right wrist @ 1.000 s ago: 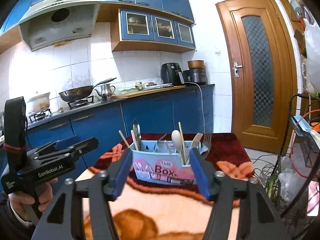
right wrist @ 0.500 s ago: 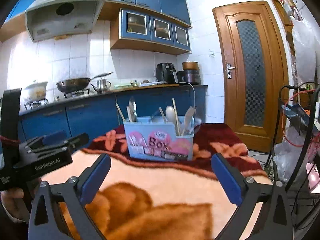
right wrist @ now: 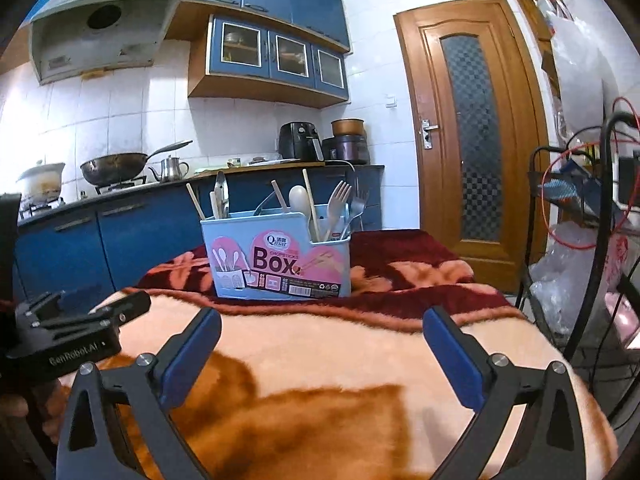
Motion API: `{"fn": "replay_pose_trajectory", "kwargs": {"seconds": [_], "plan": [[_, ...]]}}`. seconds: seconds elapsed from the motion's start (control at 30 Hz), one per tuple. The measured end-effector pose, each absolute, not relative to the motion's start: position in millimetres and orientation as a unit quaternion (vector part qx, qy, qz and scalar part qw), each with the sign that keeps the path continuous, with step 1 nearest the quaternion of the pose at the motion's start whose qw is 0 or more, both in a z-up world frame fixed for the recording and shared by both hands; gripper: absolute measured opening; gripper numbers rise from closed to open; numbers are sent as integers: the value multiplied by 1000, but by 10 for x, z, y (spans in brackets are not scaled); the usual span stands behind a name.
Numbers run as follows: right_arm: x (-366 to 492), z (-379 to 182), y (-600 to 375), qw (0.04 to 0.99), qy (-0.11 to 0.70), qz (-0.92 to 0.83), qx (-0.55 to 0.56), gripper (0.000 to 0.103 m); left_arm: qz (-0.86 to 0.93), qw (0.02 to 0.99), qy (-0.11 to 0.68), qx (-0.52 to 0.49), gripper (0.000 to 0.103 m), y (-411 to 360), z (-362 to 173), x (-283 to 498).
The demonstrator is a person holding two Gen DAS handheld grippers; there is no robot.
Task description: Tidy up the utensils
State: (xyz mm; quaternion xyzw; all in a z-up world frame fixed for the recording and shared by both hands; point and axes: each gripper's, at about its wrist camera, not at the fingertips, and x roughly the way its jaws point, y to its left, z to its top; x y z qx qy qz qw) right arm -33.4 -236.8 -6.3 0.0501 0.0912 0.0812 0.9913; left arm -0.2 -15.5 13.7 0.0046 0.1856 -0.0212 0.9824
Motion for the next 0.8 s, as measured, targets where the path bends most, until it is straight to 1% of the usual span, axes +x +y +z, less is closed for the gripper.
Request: {"fn": "replay_pose_trajectory", "kwargs": {"seconds": [0.33,0.8], "plan": [[-277,-88,-2402,988,106,88,66,103,-20,982,187,7,81,-176,116,-14],[-279,-103,-2386,989,105,88,58,103,-24,982,187,0,80,-157,107,-13]]}}
